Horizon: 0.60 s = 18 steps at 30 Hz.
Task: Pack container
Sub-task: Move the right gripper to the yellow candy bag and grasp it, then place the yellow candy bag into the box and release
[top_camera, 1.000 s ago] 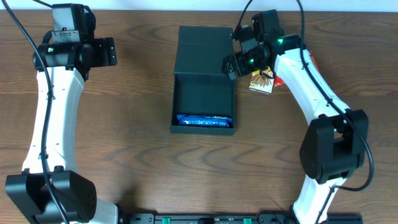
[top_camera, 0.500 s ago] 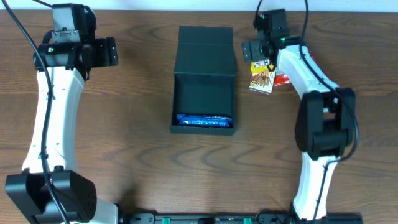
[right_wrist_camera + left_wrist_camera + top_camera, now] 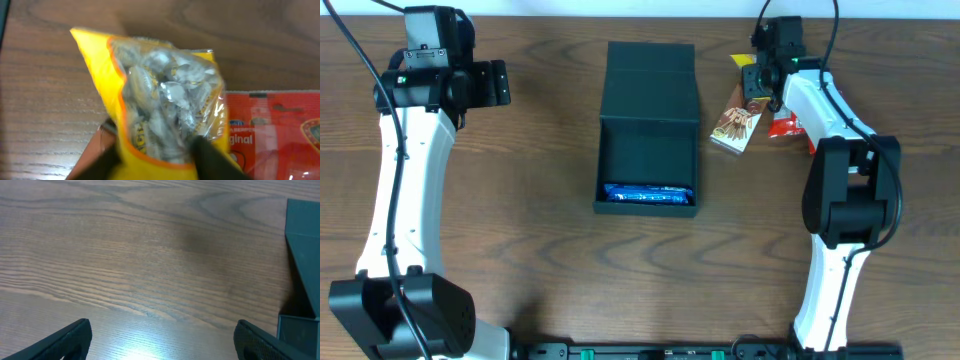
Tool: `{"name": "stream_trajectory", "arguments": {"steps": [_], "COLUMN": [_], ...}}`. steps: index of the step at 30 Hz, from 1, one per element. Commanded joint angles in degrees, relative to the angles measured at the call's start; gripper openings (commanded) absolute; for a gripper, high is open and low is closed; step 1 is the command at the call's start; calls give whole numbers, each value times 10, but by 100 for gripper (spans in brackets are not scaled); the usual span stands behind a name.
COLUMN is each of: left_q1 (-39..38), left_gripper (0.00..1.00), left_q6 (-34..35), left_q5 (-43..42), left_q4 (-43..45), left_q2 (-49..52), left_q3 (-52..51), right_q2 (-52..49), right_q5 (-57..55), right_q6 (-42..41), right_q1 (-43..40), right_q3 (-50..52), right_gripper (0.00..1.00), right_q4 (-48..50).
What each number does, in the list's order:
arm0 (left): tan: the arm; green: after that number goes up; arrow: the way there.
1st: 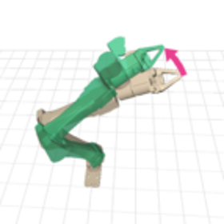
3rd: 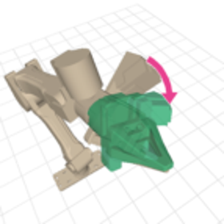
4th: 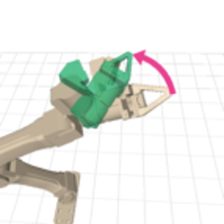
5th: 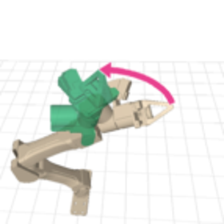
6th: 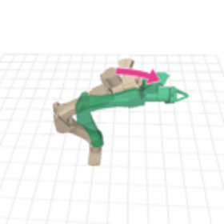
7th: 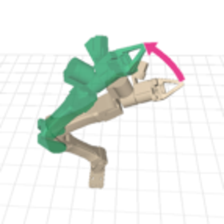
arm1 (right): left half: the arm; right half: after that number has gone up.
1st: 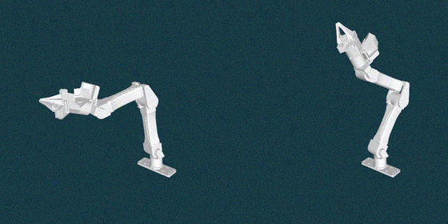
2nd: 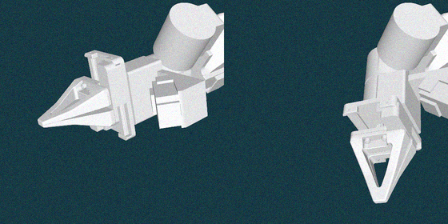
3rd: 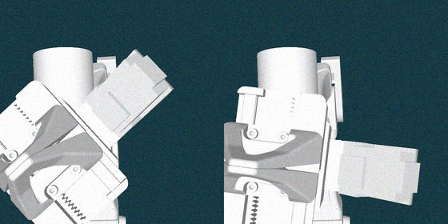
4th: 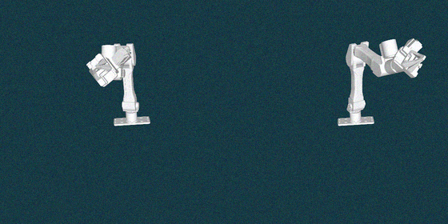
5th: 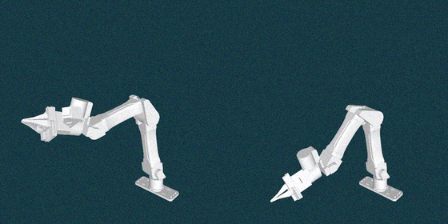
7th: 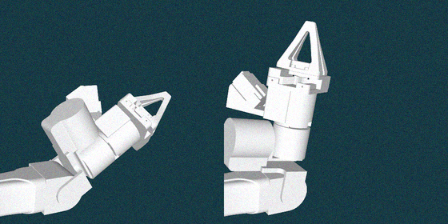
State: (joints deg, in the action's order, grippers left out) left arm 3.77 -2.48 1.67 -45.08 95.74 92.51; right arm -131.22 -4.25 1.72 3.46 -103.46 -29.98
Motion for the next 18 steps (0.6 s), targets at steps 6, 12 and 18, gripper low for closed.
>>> {"name": "stream_trajectory", "arguments": {"steps": [6, 12, 18], "left_q1": [3, 3, 3], "left_gripper": [92, 91, 91], "left_q6": [12, 12, 12], "left_q5": [-2, -2, -2], "left_q4": [-1, 2, 3], "left_q2": [5, 5, 5], "left_q3": [-1, -1, -1], "right_q2": [-6, -6, -6], "right_q5": [16, 68, 80], "right_q6": [-17, 31, -44], "right_q1": [17, 75, 172], "right_q3": [-158, -334, -379], "right_gripper": [12, 2, 2], "right_q4": [-96, -297, -418]}}
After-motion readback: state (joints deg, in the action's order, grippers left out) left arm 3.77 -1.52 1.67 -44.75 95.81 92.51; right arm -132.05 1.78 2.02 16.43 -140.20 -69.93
